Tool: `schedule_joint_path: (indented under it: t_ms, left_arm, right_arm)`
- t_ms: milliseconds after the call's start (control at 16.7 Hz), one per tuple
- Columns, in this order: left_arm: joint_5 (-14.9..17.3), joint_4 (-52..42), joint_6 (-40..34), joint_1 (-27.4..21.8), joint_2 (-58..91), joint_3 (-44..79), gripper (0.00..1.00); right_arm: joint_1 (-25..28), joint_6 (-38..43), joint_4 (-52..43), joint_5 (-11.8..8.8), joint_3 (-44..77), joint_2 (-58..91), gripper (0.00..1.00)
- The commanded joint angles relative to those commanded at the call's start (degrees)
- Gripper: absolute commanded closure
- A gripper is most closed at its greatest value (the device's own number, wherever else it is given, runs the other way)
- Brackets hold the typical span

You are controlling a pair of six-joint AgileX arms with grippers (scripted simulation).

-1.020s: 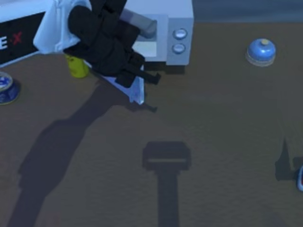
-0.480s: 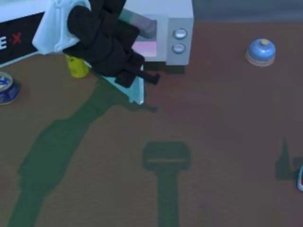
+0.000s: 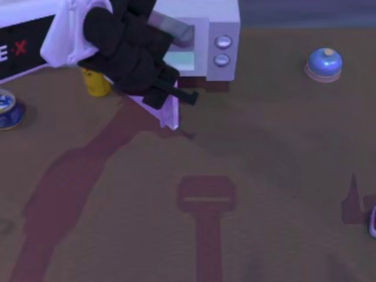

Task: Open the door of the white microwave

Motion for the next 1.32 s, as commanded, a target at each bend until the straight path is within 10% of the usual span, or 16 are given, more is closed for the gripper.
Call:
schedule_joint_path:
  t_ms: [1320]
  left_arm:
    - [5.24, -0.28, 9.23, 3.33, -3.37, -4.11, 1.00]
  right_arm:
    - [0.00, 0.00, 0.00, 0.00, 0.00, 0.00, 0.00]
